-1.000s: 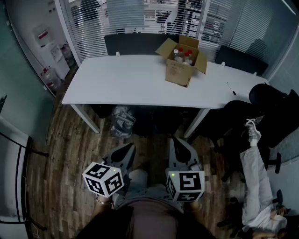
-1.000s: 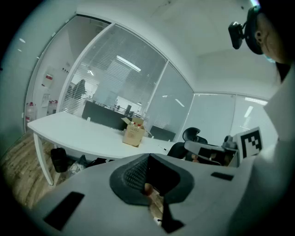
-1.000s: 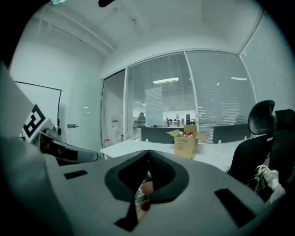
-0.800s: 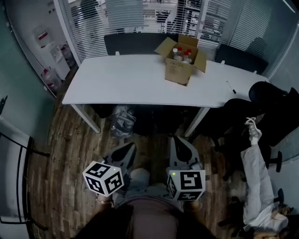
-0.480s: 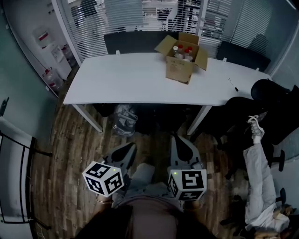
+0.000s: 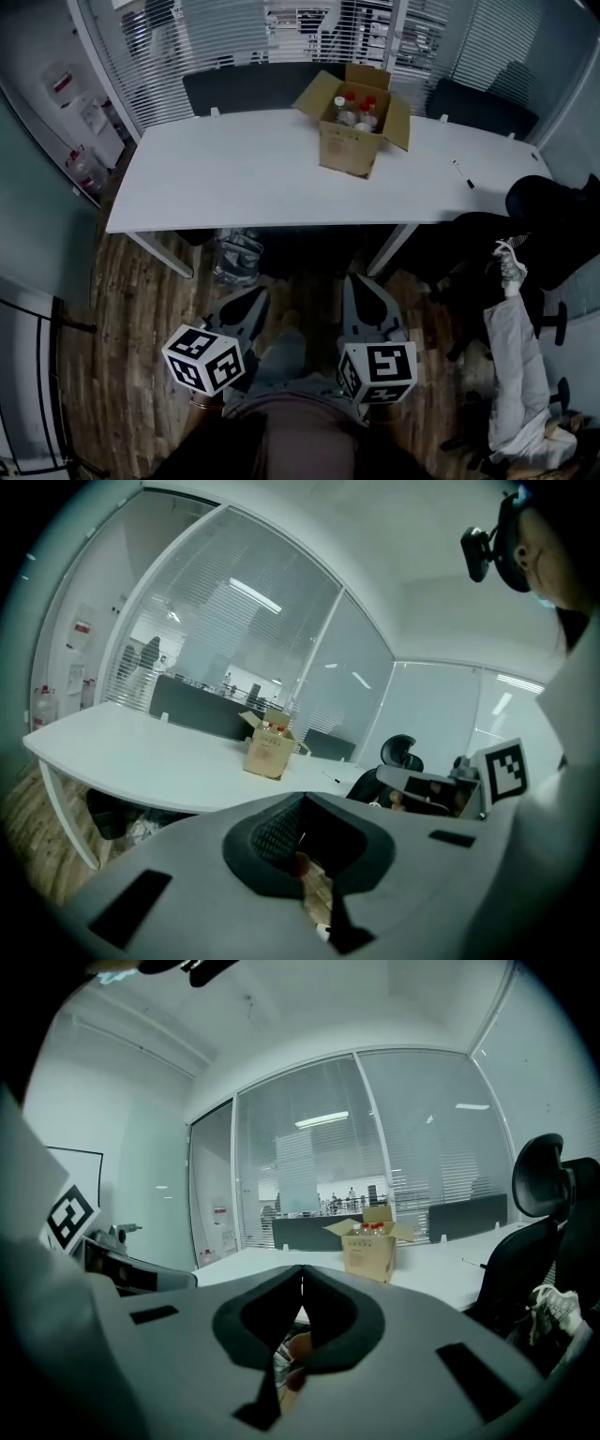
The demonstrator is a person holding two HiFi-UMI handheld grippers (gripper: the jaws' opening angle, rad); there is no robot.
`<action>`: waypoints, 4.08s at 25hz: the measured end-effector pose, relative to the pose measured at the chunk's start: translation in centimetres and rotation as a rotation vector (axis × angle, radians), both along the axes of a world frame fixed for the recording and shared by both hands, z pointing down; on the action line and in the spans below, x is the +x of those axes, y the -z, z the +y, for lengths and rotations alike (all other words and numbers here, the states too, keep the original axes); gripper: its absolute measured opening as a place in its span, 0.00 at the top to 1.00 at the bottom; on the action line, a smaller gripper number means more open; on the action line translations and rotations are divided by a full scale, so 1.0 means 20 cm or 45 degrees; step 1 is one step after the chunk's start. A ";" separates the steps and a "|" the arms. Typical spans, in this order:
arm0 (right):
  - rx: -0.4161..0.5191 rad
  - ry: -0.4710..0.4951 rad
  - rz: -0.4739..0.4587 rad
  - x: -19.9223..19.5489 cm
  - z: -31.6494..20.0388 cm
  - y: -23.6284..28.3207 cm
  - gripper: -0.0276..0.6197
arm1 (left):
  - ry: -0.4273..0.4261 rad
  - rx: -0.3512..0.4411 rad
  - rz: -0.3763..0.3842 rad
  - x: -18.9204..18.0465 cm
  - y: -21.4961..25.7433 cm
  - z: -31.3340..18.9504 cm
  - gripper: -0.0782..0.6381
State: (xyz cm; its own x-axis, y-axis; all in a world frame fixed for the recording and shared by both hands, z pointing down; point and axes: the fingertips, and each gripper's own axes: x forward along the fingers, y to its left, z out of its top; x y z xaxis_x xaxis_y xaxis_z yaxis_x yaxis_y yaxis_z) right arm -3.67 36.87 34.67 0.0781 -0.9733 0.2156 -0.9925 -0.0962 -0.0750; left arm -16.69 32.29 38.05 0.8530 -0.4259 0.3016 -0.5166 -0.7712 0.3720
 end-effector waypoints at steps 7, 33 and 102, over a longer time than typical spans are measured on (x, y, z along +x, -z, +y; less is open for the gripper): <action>-0.052 -0.037 0.005 0.21 -0.40 -0.03 0.92 | -0.074 -0.014 0.020 0.26 0.02 -0.46 0.88; -0.040 -0.209 0.096 0.74 -1.24 0.04 0.92 | -0.212 -0.051 0.019 0.68 -0.03 -1.33 0.88; -0.747 0.287 0.157 1.80 -2.48 -0.46 0.69 | 0.273 -0.227 -0.160 1.52 -0.21 -2.15 0.88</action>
State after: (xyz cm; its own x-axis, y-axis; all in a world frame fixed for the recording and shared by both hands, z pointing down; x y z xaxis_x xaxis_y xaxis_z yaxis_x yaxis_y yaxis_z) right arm 32.41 -12.76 43.79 -0.0566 -0.6916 0.7201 -0.9912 0.1256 0.0427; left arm 13.74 -10.76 42.25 0.7007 -0.5233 0.4850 -0.7111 -0.5677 0.4148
